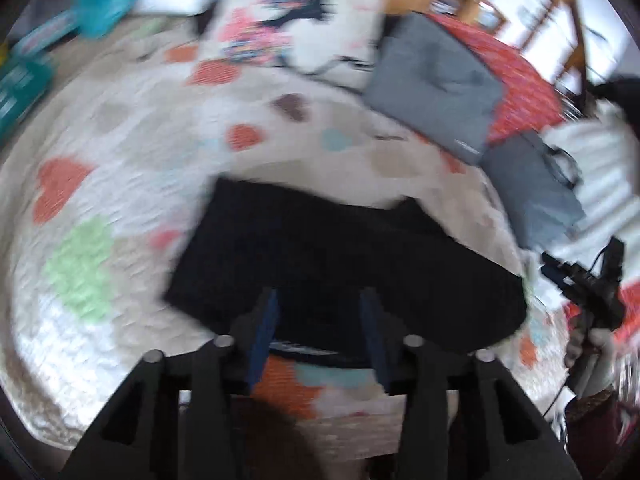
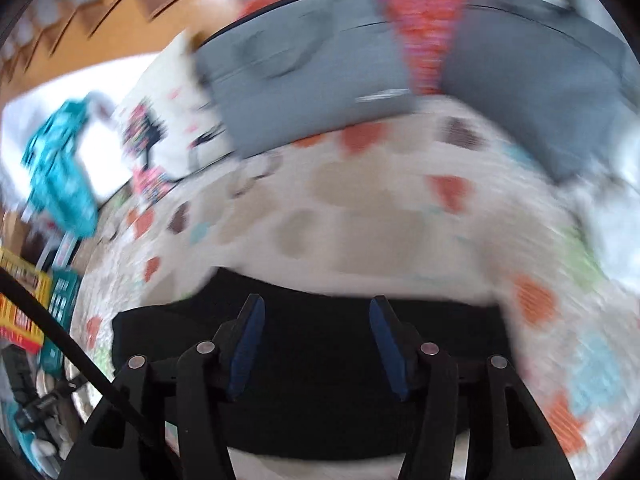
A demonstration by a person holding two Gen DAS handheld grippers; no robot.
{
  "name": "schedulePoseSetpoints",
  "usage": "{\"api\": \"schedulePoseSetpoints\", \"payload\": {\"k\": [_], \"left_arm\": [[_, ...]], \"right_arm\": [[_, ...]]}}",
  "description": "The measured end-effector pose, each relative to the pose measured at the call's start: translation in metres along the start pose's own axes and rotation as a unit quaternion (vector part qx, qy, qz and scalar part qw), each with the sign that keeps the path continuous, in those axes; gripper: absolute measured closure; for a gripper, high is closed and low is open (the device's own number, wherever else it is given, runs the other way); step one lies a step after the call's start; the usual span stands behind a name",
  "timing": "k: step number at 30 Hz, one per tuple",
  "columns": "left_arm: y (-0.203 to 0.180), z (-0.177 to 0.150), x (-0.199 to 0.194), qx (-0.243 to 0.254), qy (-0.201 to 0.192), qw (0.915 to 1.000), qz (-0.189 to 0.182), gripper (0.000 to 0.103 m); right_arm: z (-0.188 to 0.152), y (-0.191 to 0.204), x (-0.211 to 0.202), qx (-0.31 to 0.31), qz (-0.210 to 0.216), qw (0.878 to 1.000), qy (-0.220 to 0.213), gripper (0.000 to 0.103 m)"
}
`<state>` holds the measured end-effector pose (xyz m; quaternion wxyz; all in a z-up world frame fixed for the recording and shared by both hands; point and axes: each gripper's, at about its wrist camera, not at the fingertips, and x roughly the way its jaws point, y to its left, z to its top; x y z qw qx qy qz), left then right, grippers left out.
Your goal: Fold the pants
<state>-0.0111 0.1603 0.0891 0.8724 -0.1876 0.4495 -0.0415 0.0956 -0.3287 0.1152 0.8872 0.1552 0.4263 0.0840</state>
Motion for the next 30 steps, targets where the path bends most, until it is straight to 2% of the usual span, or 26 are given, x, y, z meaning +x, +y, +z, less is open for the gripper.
{"api": "schedulePoseSetpoints", "payload": {"k": [5,10,13,19,23,28,30], "left_arm": [[-0.092,0.018,0.041,0.069,0.035,0.9958,-0.05,0.058],[-0.192,0.03,0.098,0.14,0.085,0.9829,-0.085,0.055],[-0.25,0.03,0.143,0.18,0.124,0.9706,-0.101,0.055],[-0.329,0.025,0.225,0.224,0.182,0.9504,-0.117,0.055],[-0.365,0.021,0.268,0.257,0.204,0.9385,-0.108,0.055],[-0.388,0.016,0.313,0.284,0.223,0.9288,-0.082,0.055],[-0.395,0.013,0.326,0.298,0.234,0.9217,-0.082,0.055]], "right_arm": [[-0.037,-0.084,-0.024,0.074,-0.02,0.997,0.001,0.04],[-0.06,-0.129,-0.017,0.129,0.013,0.992,0.002,0.039],[-0.066,-0.136,-0.002,0.138,0.032,0.99,0.009,0.039],[-0.08,-0.137,0.026,0.15,0.076,0.985,0.027,0.037],[-0.081,-0.126,0.032,0.128,0.071,0.989,0.012,0.024],[-0.078,-0.114,0.04,0.099,0.072,0.992,-0.003,0.024],[-0.077,-0.109,0.048,0.093,0.085,0.992,0.003,0.024]]}}
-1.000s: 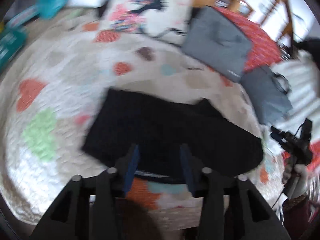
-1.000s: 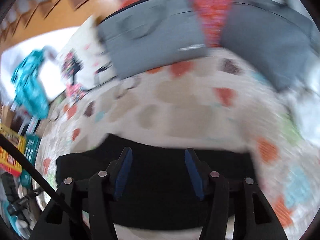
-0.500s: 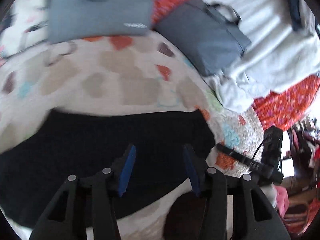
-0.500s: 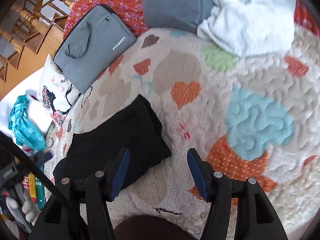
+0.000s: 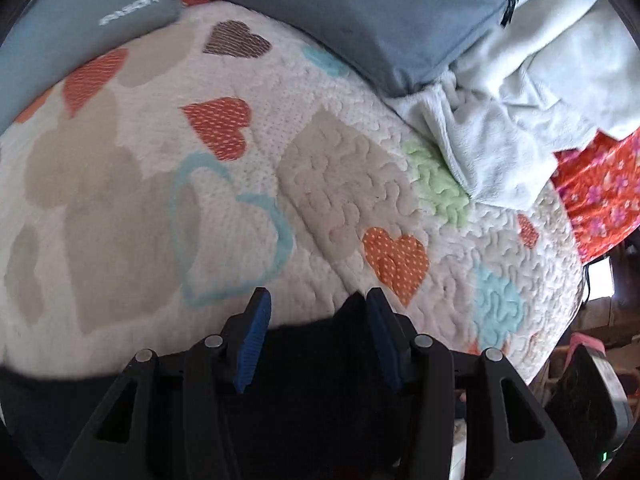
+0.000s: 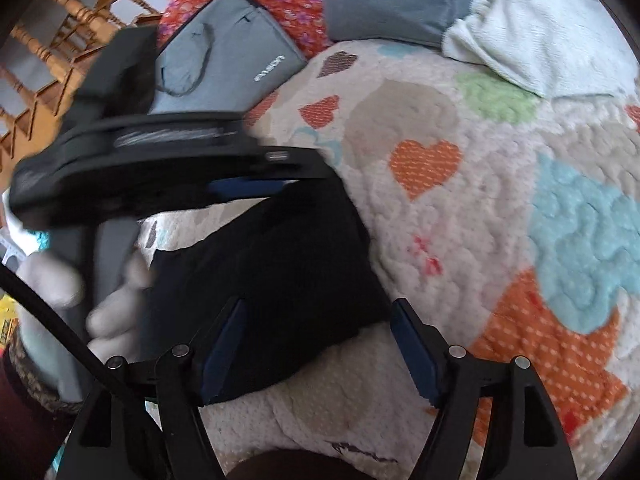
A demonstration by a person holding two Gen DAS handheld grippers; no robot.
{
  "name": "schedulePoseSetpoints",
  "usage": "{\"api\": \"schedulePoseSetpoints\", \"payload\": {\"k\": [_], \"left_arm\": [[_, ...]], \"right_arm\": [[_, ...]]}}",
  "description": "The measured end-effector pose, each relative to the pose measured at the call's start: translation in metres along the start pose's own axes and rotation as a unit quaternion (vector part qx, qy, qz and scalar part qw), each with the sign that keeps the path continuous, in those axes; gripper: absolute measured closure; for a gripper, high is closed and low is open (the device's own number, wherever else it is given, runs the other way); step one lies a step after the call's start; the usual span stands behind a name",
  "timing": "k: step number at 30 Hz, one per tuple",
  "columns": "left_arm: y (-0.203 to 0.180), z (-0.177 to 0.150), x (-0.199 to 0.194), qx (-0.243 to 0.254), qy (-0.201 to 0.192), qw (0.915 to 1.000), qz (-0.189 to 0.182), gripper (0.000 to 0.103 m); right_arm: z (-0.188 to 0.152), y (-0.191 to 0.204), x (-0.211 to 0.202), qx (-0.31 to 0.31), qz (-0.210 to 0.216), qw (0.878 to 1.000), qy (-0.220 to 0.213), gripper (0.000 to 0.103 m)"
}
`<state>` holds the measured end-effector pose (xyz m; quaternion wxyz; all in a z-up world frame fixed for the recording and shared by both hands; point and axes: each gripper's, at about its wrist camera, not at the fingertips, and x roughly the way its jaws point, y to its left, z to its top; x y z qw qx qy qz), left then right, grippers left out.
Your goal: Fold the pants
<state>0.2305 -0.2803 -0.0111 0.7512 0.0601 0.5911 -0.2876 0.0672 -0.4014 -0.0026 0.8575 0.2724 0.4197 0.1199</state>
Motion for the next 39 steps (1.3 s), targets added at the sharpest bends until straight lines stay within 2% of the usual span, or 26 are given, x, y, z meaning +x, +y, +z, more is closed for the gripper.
{"api": "schedulePoseSetpoints", "payload": {"k": [4,5,6,7,8,9,11,16,21,24,26,27,28,29,30,31,33,34,35,39], "left_arm": [[-0.009,0.006,0.022,0.027,0.033,0.9991,-0.002,0.054],[-0.012,0.006,0.028,0.037,0.041,0.9985,0.006,0.052],[-0.016,0.005,0.031,0.048,0.042,0.9979,0.012,0.052],[-0.02,0.004,0.031,0.06,0.042,0.9972,0.016,0.052],[-0.023,0.004,0.031,0.065,0.044,0.9969,0.01,0.073],[-0.023,0.003,0.03,0.065,0.049,0.9967,0.002,0.095],[-0.022,-0.001,0.022,0.063,0.041,0.9971,-0.011,0.095],[0.006,-0.016,-0.033,0.021,-0.02,0.9983,-0.051,0.095],[0.063,-0.047,-0.098,-0.057,-0.091,0.9899,-0.093,0.095],[0.113,-0.085,-0.131,-0.122,-0.136,0.9784,-0.096,0.094],[0.146,-0.107,-0.14,-0.171,-0.153,0.9692,-0.091,0.091],[0.166,-0.123,-0.142,-0.2,-0.154,0.9622,-0.101,0.09],[0.18,-0.133,-0.146,-0.218,-0.154,0.9576,-0.11,0.085],[0.197,-0.15,-0.15,-0.243,-0.159,0.9497,-0.119,0.083],[0.212,-0.166,-0.157,-0.263,-0.169,0.9419,-0.123,0.081],[0.222,-0.18,-0.163,-0.278,-0.18,0.9351,-0.127,0.08],[0.241,-0.204,-0.177,-0.304,-0.201,0.9214,-0.135,0.07],[0.253,-0.221,-0.187,-0.323,-0.22,0.9101,-0.139,0.068],[0.257,-0.23,-0.191,-0.334,-0.23,0.9033,-0.14,0.067],[0.275,-0.275,-0.216,-0.37,-0.265,0.8807,-0.131,0.066]], "right_arm": [[0.0,0.016,0.012,-0.037,-0.028,0.999,-0.008,0.024],[0.0,0.018,0.013,-0.039,-0.03,0.999,-0.01,0.027],[0.001,0.018,0.013,-0.038,-0.027,0.999,-0.01,0.034],[0.001,0.017,0.014,-0.033,-0.02,0.999,-0.005,0.056],[0.003,0.016,0.017,-0.025,-0.012,1.0,0.002,0.07],[0.004,0.014,0.018,-0.016,-0.003,1.0,0.006,0.071],[0.005,0.019,0.017,-0.02,0.001,1.0,0.008,0.077],[0.013,0.058,0.008,-0.061,0.02,0.998,0.005,0.078],[0.012,0.122,0.016,-0.123,0.05,0.991,0.025,0.079],[0.001,0.163,0.039,-0.166,0.067,0.982,0.059,0.079],[-0.012,0.185,0.062,-0.19,0.077,0.974,0.093,0.075],[-0.017,0.193,0.073,-0.196,0.079,0.971,0.111,0.075],[-0.023,0.2,0.086,-0.199,0.08,0.968,0.129,0.07],[-0.029,0.206,0.097,-0.198,0.083,0.965,0.149,0.062],[-0.034,0.21,0.103,-0.195,0.089,0.963,0.161,0.059],[-0.038,0.215,0.107,-0.194,0.096,0.962,0.168,0.056],[-0.045,0.227,0.11,-0.201,0.108,0.957,0.176,0.051],[-0.048,0.233,0.111,-0.207,0.112,0.955,0.18,0.046],[-0.052,0.242,0.111,-0.22,0.109,0.952,0.183,0.039],[-0.063,0.265,0.102,-0.251,0.106,0.943,0.193,0.037]]}}
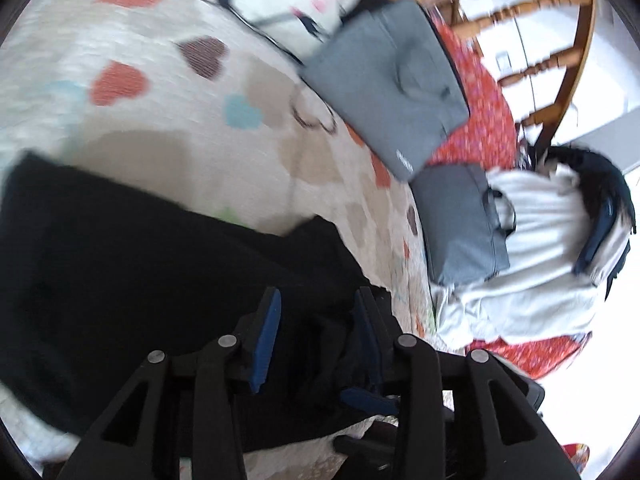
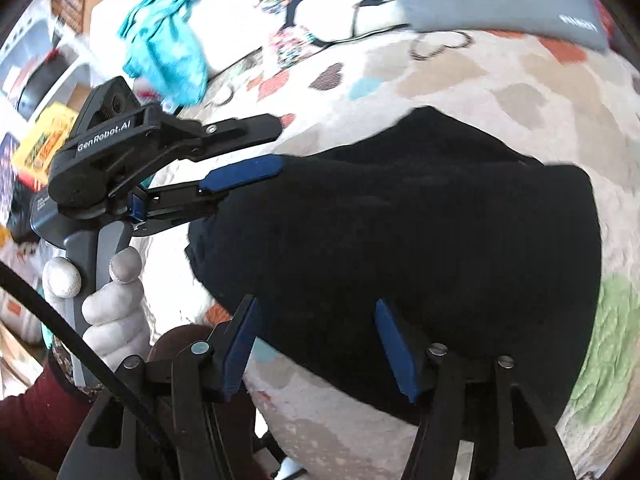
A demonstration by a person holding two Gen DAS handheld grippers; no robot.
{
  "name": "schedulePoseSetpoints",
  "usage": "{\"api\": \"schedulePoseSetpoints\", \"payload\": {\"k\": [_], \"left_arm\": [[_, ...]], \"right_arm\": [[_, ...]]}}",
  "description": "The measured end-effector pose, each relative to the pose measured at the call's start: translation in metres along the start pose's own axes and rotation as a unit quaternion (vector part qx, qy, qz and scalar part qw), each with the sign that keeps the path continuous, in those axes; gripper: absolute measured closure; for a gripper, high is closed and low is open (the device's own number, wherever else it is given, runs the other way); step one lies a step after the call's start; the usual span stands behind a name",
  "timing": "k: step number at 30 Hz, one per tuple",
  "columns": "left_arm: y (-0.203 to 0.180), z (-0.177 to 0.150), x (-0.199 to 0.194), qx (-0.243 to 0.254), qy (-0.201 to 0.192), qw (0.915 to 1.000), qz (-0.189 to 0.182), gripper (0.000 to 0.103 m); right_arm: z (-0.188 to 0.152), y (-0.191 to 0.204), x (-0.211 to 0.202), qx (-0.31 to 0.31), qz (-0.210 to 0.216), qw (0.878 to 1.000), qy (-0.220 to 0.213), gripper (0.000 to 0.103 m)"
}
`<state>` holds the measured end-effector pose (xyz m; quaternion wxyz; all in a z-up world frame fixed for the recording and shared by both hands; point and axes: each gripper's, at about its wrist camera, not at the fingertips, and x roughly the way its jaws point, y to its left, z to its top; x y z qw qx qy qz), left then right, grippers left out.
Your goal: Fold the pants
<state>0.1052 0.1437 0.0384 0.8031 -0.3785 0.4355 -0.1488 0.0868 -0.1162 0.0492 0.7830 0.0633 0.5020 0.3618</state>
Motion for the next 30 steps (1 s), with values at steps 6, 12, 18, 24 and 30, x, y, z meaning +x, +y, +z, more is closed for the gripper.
{"api": "schedulePoseSetpoints", "payload": {"k": [6,12,18,24,30], "left_arm": [[0.036,-0.02,-0.073,-0.034,-0.075,0.9963,0.025,0.056],[0.113,-0.037,-0.138,-0.147,-0.15,0.9772,0.034,0.052],[0.153,-0.049,-0.132,-0.184,-0.133,0.972,0.059,0.052],[0.153,-0.045,-0.104,-0.161,-0.113,0.9777,0.074,0.04],[0.139,-0.053,-0.097,-0.14,-0.116,0.9795,0.086,0.034]], "right_arm": [[0.009,-0.012,-0.031,0.034,-0.018,0.999,-0.036,0.037],[0.015,-0.036,0.021,0.083,-0.073,0.992,0.057,0.036],[0.05,0.029,0.019,0.033,-0.051,0.997,0.047,0.036],[0.105,0.102,0.101,0.002,-0.008,0.99,0.143,0.027],[0.142,0.136,0.21,0.006,-0.115,0.965,0.237,0.02]]}}
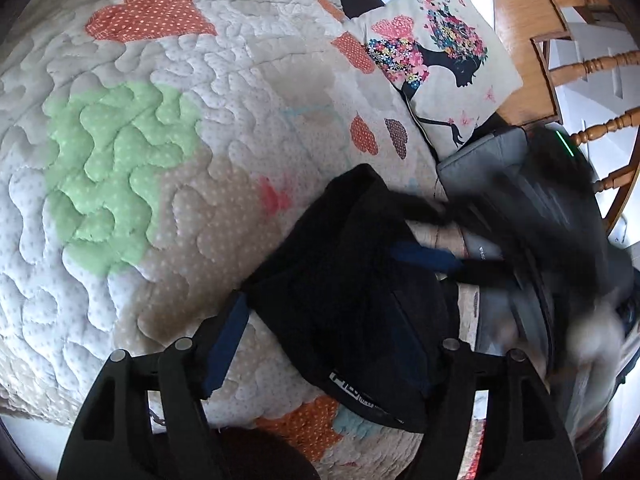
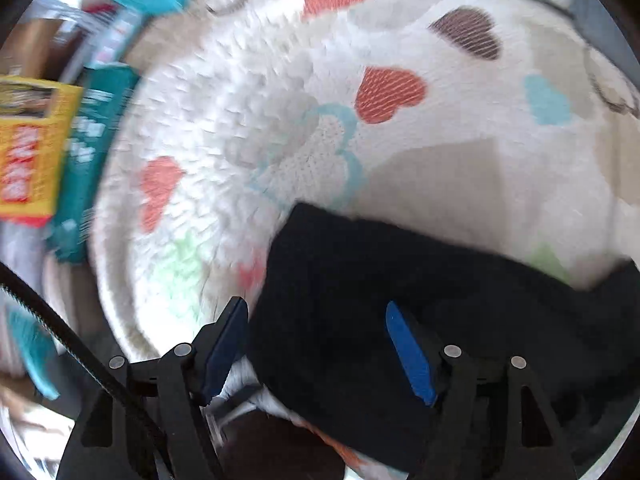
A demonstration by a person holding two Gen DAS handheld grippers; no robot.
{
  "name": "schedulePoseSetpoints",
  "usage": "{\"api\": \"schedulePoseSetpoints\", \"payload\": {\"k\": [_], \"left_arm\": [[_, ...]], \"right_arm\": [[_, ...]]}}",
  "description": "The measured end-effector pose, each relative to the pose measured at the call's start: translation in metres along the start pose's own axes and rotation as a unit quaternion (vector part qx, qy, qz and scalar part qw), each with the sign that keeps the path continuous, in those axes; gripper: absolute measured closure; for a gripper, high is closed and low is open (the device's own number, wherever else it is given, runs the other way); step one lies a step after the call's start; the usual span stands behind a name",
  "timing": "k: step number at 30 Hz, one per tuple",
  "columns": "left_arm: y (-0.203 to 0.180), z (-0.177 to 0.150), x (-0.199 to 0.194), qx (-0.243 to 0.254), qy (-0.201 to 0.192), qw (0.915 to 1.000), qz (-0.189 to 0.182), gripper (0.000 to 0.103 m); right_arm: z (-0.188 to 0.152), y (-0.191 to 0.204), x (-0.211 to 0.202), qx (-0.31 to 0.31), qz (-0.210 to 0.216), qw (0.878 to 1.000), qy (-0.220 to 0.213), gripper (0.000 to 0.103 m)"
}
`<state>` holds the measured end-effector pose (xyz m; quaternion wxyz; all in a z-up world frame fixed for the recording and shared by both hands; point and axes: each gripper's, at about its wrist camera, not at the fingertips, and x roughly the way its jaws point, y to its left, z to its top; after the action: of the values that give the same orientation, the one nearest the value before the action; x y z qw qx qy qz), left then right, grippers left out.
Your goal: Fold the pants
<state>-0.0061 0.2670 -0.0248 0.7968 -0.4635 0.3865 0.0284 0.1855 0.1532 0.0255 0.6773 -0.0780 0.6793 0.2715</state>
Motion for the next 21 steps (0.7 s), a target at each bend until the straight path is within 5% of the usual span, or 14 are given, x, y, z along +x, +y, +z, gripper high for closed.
{"api": "schedulePoseSetpoints", "payload": {"k": [2,4,6,9,11,13,21], "left_arm": [[-0.006,-0.006,0.002,0.014,-0.005,0.9998,0.014,0.035],[-0.013,-0.009,0.006,0.031,-0.005,0.9988,0.038,0.062],[-0.018,-0.011,0.011,0.043,0.004,0.9984,0.037,0.08],[-0.022,-0.013,0.006,0.047,0.0,0.9983,0.033,0.082],[-0.027,-0.016,0.003,0.05,0.001,0.9985,0.024,0.084],[-0.033,-0.021,-0.002,0.059,-0.002,0.998,0.021,0.085],[-0.081,-0.045,-0.027,0.11,-0.028,0.9934,0.013,0.085]], "right_arm": [[0.011,0.016,0.018,-0.009,-0.048,0.998,0.031,0.006],[0.016,0.035,0.037,-0.045,-0.12,0.989,0.069,0.005],[0.014,0.048,0.049,-0.084,-0.178,0.976,0.089,0.006],[0.004,0.054,0.041,-0.11,-0.202,0.971,0.066,0.021],[-0.005,0.048,0.028,-0.119,-0.206,0.97,0.045,0.049],[-0.018,0.036,0.006,-0.115,-0.168,0.979,0.021,0.061],[-0.064,-0.001,-0.065,-0.098,-0.093,0.989,-0.068,0.073]]}}
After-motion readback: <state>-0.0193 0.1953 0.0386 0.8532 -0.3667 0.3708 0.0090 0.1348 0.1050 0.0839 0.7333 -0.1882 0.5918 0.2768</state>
